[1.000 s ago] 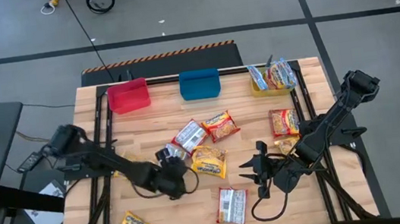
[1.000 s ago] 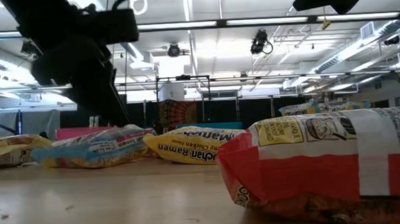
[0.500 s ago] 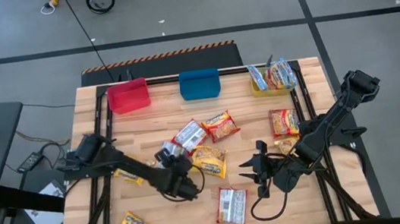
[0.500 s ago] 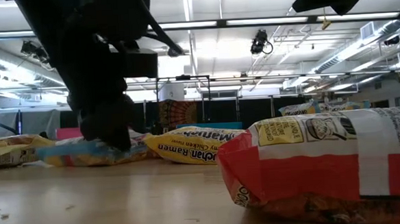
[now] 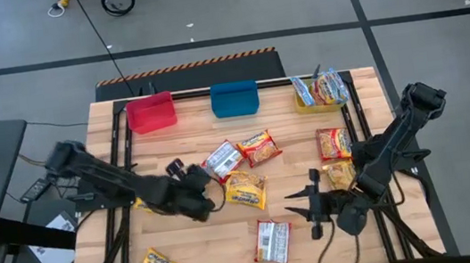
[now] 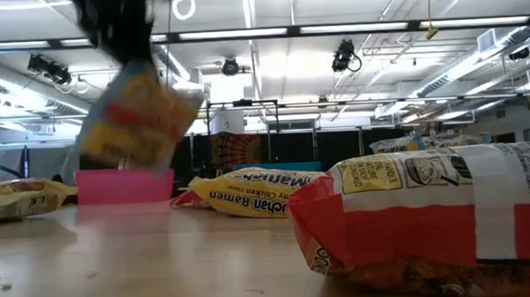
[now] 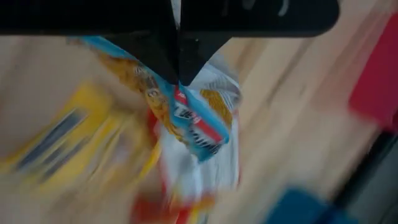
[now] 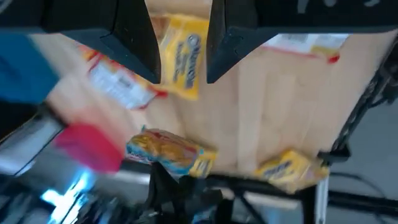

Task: Sort Maruchan noodles
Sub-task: Put the blue noodle pack into the yellow bin

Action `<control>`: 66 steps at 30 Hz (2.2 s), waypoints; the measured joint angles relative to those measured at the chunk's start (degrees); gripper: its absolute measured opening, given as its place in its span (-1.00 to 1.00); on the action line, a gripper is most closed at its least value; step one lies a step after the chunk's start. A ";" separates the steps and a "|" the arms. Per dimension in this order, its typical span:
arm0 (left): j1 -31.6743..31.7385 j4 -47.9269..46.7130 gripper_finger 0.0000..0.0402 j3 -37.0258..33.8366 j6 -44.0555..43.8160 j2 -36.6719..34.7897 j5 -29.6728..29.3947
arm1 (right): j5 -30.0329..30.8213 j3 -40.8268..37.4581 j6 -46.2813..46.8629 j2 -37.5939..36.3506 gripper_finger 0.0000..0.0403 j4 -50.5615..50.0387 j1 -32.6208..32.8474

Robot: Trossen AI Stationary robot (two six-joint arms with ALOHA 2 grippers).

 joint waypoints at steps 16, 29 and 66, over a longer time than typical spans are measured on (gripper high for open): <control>-4.79 52.91 -0.99 0.01 48.93 -8.84 14.57 | -17.97 -9.19 -7.56 20.01 0.00 60.21 -8.80; -3.85 70.90 -1.00 0.03 57.49 -6.16 27.52 | -41.28 -2.00 -32.94 25.98 0.87 88.01 -15.65; -9.62 14.72 -0.22 -1.95 31.83 -22.32 -2.78 | -1.97 10.68 -0.31 0.97 -0.25 1.78 -20.47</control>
